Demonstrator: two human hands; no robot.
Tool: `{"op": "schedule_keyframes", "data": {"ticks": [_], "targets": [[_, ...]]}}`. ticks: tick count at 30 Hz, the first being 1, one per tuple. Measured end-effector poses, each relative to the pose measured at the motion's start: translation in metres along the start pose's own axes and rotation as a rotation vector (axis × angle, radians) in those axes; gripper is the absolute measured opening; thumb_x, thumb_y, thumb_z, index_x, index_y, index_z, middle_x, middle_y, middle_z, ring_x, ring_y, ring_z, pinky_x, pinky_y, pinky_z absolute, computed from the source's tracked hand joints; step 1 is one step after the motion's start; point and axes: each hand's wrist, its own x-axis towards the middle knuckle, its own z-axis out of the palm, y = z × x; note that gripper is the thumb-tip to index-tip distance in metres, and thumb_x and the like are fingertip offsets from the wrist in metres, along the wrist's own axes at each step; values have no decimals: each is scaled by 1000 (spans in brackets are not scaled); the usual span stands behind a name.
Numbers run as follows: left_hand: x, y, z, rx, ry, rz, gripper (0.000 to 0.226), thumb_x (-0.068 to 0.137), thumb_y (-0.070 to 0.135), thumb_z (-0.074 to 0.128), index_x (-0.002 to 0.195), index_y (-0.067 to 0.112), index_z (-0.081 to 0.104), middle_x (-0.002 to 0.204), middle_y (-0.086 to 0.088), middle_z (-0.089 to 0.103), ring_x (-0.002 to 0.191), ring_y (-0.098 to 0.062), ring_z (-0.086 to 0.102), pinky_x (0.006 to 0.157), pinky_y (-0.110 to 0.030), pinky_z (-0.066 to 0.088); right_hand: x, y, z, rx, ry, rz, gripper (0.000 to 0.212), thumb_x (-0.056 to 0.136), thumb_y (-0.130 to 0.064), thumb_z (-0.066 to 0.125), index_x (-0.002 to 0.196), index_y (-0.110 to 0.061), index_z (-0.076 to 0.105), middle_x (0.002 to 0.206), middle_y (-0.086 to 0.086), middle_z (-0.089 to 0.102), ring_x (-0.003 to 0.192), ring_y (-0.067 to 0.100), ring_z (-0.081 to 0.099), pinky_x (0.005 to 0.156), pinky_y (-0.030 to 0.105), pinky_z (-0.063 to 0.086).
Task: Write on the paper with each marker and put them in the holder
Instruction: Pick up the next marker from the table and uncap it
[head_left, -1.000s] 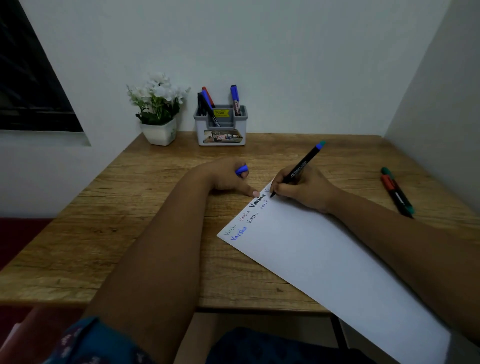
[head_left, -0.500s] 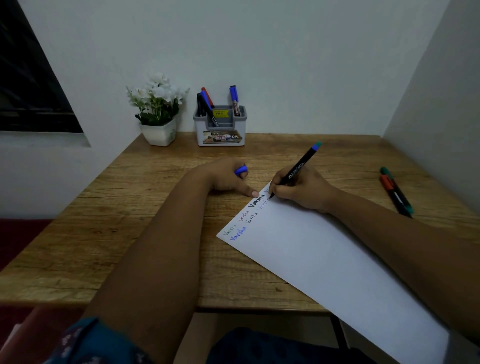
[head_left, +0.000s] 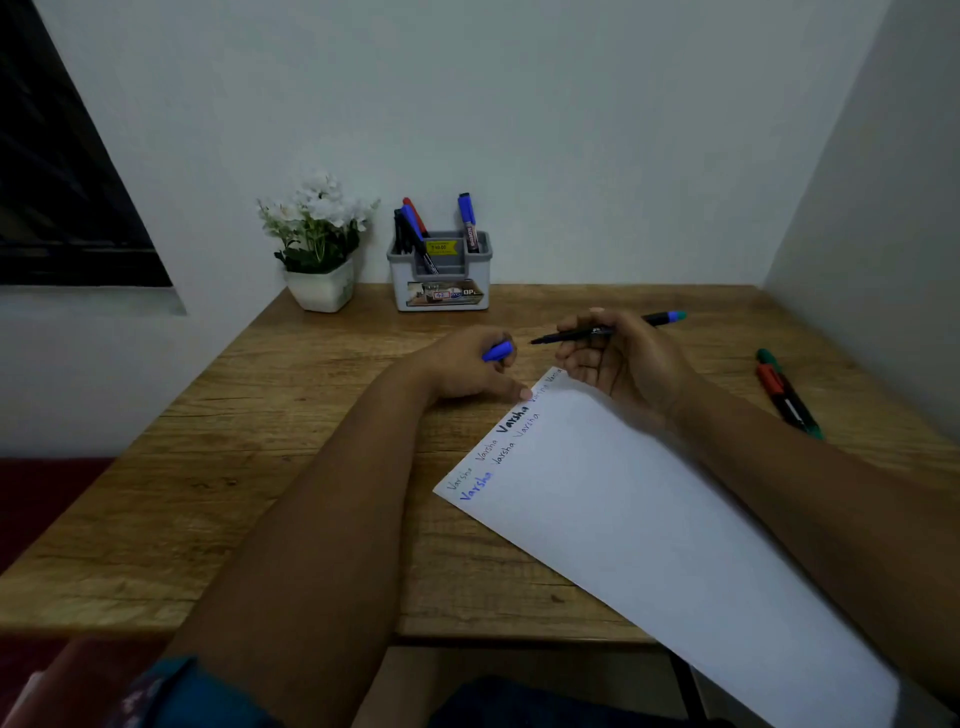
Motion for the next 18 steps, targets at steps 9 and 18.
{"op": "schedule_keyframes", "data": {"ticks": [9, 18], "targets": [[0, 11, 5, 65, -62, 31, 32, 73, 30, 84, 90, 22, 58, 80, 7, 55, 73, -10, 50, 68, -27, 41, 1, 6, 0, -208, -7, -46, 11, 97, -10, 54, 85, -9, 55, 81, 17, 71, 65, 16, 68, 66, 22, 56], [-6, 35, 12, -418, 146, 137, 19, 99, 32, 51, 94, 17, 61, 74, 1, 57, 54, -8, 37, 51, -20, 29, 8, -3, 17, -266, -40, -122, 9, 93, -10, 62, 84, -10, 63, 68, 8, 62, 54, 8, 53, 57, 18, 45]]}}
